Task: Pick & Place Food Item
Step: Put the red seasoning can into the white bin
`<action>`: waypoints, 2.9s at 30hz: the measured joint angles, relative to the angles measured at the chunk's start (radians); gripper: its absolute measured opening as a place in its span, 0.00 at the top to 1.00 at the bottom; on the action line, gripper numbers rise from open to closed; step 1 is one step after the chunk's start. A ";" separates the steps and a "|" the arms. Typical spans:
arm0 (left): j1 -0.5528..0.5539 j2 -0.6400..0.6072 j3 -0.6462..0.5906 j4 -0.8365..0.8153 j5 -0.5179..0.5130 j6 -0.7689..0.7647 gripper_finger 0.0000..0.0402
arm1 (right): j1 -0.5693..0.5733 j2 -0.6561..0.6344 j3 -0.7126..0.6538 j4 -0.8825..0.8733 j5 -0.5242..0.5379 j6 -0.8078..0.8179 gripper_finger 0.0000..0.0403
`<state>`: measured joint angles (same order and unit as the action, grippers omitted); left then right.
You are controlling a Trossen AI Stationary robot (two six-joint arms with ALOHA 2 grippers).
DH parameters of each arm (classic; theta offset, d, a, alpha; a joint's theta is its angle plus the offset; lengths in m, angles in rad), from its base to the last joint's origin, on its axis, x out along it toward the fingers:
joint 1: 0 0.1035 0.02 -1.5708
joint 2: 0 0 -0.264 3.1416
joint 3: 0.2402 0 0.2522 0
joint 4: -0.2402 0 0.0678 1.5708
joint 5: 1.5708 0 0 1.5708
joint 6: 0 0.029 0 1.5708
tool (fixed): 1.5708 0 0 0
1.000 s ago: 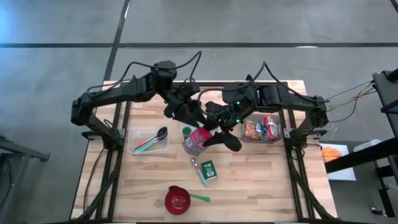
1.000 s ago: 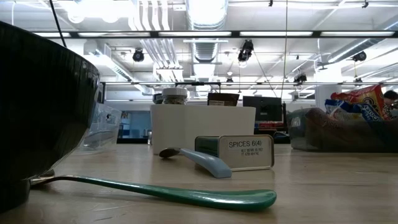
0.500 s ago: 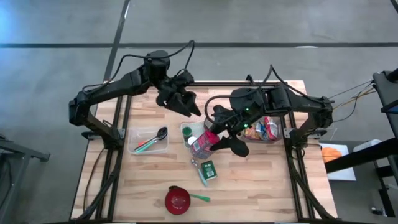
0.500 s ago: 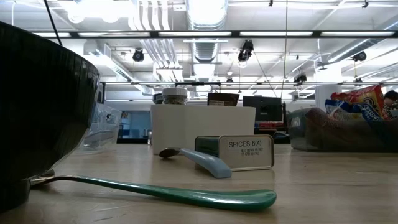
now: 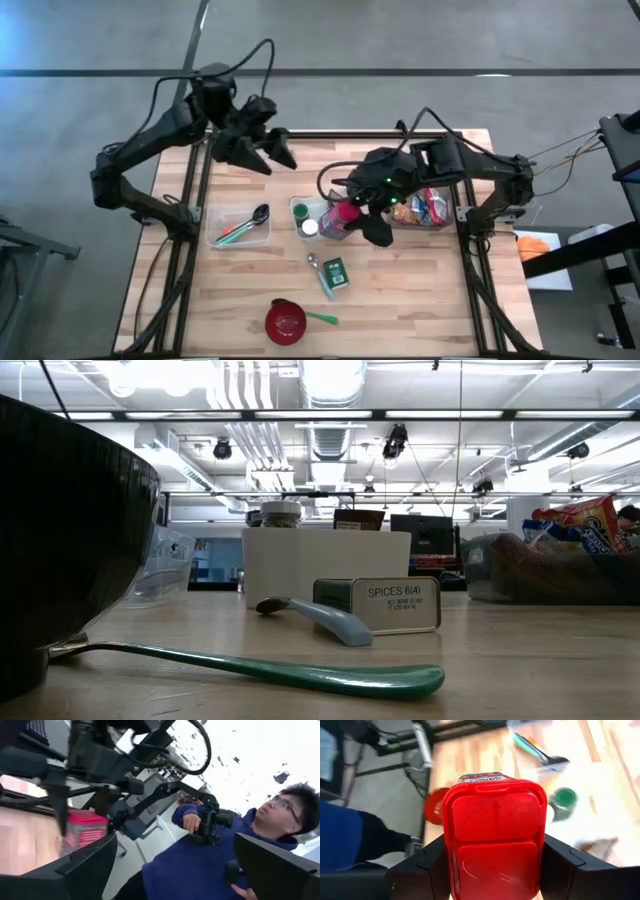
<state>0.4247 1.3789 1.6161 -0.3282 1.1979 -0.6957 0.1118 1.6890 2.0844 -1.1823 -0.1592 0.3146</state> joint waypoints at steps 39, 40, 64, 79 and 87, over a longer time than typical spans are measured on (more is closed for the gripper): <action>0.055 -0.071 -0.001 -0.156 -0.058 0.224 0.00 | -0.228 0.050 -0.458 0.161 0.059 -0.459 0.48; 0.055 -0.071 -0.001 -0.156 -0.057 0.225 0.00 | -0.228 0.050 -0.468 0.172 0.060 -0.473 0.48; 0.058 -0.071 -0.001 -0.209 -0.053 0.225 0.00 | -0.195 0.398 -0.124 -0.121 0.110 -0.562 0.48; 0.058 -0.071 -0.001 -0.208 -0.053 0.228 0.00 | -0.190 0.392 -0.280 -0.022 0.110 -0.531 0.48; 0.058 -0.071 -0.001 -0.208 -0.053 0.227 0.00 | -0.188 0.392 -0.358 0.066 0.110 -0.525 0.48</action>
<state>0.4824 1.3079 1.6154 -0.5365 1.1450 -0.4683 -0.0764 2.0811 1.7264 -1.1163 -0.0488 -0.2100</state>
